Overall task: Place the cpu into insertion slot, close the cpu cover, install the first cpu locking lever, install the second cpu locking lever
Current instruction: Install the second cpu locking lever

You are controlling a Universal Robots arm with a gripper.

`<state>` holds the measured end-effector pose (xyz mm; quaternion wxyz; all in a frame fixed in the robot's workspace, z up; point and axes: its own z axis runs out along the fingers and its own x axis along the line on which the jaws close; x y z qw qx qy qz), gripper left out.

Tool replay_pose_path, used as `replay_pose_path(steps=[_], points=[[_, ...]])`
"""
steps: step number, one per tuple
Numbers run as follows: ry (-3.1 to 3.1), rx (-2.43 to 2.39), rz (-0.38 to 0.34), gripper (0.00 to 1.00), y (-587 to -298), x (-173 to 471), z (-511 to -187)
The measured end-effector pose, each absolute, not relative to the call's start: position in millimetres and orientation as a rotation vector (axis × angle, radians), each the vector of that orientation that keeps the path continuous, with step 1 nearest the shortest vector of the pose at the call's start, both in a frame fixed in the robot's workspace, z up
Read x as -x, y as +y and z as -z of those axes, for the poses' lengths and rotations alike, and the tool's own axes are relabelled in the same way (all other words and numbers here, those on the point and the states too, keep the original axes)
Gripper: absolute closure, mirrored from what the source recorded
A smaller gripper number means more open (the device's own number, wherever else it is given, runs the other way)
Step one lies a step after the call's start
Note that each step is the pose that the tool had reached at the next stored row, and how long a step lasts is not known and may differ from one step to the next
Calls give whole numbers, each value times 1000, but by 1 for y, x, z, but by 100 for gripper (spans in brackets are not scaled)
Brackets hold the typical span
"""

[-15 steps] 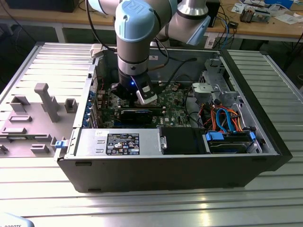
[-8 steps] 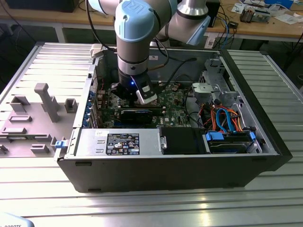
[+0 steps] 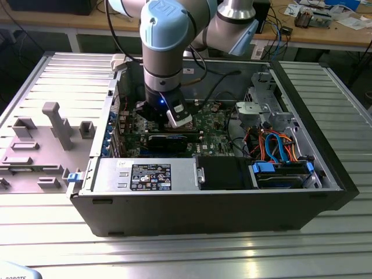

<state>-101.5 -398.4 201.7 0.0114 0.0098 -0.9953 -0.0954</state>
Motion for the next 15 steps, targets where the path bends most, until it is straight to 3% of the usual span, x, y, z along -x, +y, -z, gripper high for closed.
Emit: replay_pose_path(steps=[10, 15], points=[[-3105, -31, 296, 89, -398, 104, -234], [-3105, -31, 297, 89, -398, 104, -235]])
